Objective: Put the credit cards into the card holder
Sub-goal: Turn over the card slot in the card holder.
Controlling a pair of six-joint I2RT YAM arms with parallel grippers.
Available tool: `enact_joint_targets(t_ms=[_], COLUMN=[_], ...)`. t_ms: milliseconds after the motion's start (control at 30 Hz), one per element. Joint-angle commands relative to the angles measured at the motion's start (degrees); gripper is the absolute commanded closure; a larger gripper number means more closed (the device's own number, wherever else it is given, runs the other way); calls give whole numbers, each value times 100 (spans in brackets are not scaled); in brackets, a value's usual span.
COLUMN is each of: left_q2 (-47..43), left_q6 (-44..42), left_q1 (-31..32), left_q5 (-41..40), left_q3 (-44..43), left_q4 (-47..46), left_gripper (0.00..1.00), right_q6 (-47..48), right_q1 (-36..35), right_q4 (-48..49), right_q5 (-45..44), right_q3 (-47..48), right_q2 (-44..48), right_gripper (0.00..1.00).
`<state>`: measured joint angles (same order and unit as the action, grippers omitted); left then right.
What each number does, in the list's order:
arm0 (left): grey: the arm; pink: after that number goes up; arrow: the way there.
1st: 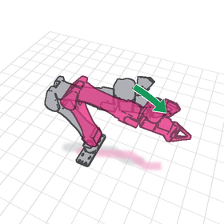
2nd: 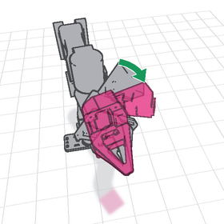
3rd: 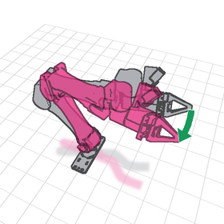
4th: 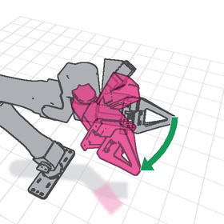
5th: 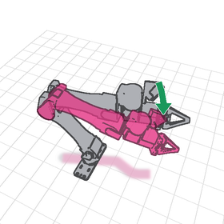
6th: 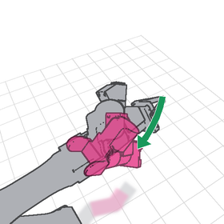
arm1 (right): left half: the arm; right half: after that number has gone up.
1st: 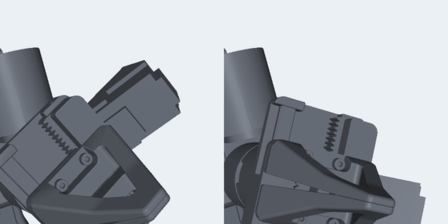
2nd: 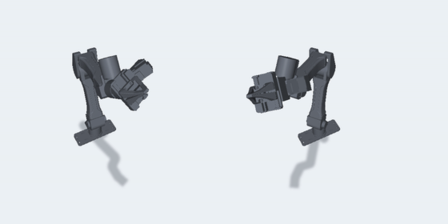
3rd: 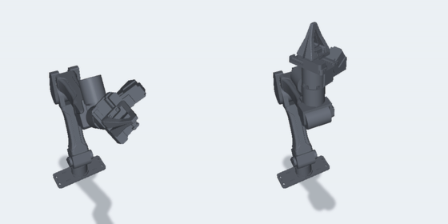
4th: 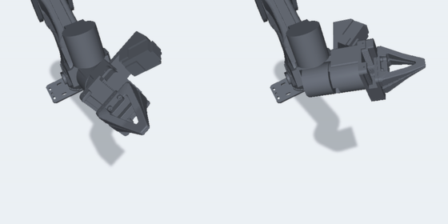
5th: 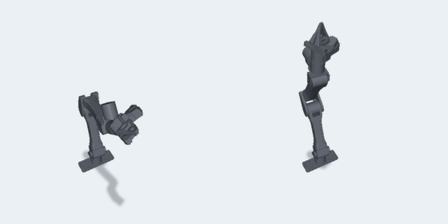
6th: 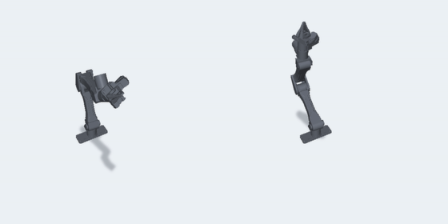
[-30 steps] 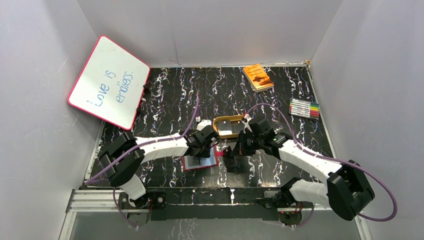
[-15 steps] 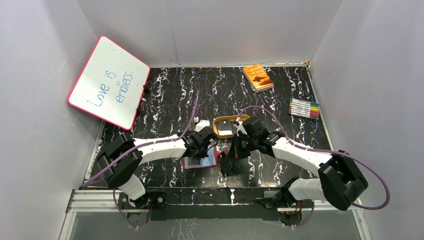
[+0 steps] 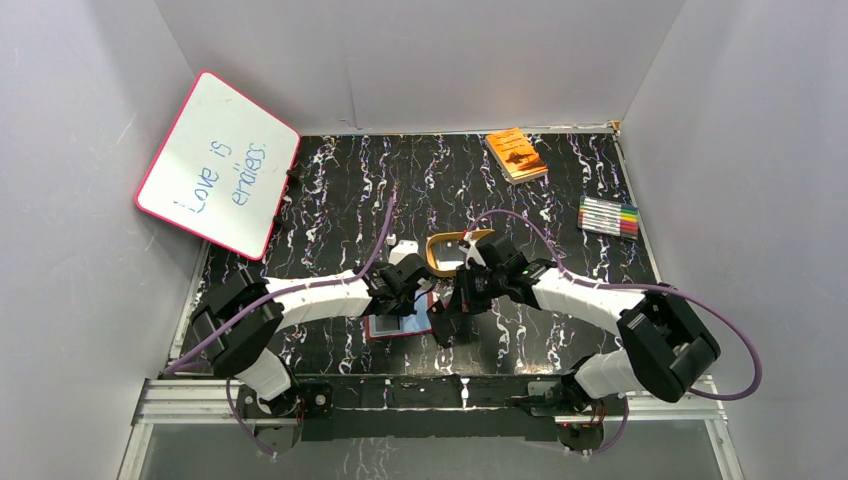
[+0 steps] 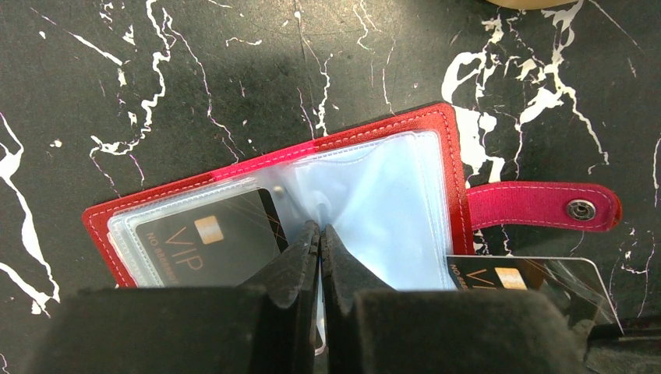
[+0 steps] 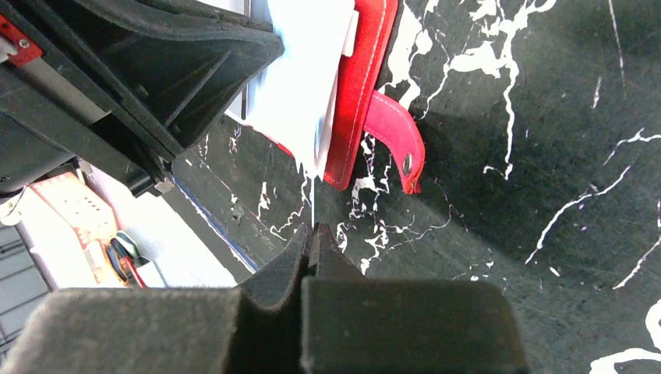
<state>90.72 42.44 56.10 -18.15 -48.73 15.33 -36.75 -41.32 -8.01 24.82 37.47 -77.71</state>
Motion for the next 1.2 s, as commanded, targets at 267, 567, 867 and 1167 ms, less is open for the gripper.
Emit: enact_joint_targets(t_ms=[267,567,867,1167], left_q2=[133,104,74,47], left_q6=[75,113,127,147], left_q1=[48,43,45,49], left_q5=[189,181,194,189], left_q3=[373,408,408,409], left_q4=[339,334,321,319], left_gripper=[100,100,100,100], right_q6=[-52,42,15,10], right_q1=[-18,-19,-25,-24], right_q4=[305,187,142,133], right_q5=[-152,-346,-293,-296], right_q3=[290,525,535,460], right_q2=[16,245,-62,-208], right_gripper=[100,100,100,100])
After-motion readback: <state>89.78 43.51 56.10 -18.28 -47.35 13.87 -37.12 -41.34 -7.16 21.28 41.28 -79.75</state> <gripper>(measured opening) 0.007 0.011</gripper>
